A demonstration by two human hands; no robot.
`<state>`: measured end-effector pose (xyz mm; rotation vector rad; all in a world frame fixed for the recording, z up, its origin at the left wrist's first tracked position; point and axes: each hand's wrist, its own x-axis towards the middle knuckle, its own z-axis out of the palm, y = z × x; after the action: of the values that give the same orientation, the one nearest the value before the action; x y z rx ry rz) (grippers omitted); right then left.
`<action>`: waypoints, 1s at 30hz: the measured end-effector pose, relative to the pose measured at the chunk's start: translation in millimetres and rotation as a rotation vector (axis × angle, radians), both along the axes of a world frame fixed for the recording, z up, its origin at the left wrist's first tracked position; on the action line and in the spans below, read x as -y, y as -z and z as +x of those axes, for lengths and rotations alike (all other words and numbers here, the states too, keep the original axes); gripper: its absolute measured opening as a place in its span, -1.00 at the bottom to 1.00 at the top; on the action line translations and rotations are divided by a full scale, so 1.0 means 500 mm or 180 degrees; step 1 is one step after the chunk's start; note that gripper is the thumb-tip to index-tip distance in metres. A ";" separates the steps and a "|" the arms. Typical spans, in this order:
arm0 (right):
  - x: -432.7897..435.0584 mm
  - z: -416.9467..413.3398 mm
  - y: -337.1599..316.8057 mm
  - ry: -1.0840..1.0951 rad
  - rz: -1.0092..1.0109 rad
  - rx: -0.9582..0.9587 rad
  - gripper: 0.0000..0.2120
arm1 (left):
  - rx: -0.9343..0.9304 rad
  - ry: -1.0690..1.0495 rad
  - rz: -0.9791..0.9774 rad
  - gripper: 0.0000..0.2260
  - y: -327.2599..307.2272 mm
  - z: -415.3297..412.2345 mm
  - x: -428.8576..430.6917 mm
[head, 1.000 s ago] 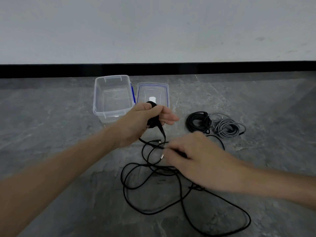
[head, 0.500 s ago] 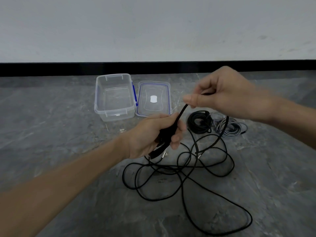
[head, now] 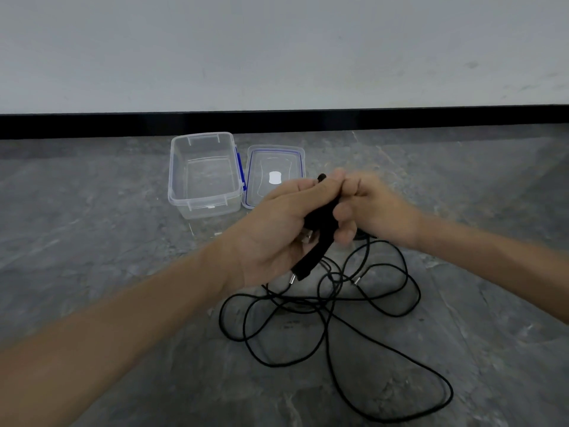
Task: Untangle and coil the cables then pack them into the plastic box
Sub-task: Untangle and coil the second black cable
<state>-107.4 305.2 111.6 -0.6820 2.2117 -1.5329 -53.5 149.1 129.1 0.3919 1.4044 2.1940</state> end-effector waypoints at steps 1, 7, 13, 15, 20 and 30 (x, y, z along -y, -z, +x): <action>0.000 0.002 0.008 0.0014 -0.0082 0.0111 -0.90 | -0.0019 -0.0049 -0.0027 -0.77 -0.003 -0.001 -0.001; 0.039 0.043 0.049 0.0257 -0.0132 0.0248 -0.80 | -0.0014 -0.0554 0.0141 -0.78 -0.014 -0.027 0.001; 0.074 0.105 0.069 0.0100 0.0081 0.0183 -0.75 | -0.0224 -0.1041 -0.0157 -0.77 0.017 -0.043 0.002; 0.078 0.116 0.073 0.0031 0.0160 0.0014 -0.75 | -0.0244 -0.1098 -0.0157 -0.76 0.023 -0.048 0.007; 0.077 0.136 0.061 -0.0053 0.0270 -0.0051 -0.68 | -0.0141 -0.1171 -0.0096 -0.75 0.027 -0.059 0.026; 0.076 0.204 0.006 -0.0107 0.0310 0.1265 -0.68 | -0.0551 -0.1247 -0.0781 -0.71 0.045 -0.068 0.044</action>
<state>-5.5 267.4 108.8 -0.3454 1.9485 -1.3922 -87.4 127.3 106.4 0.2365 1.9604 2.2865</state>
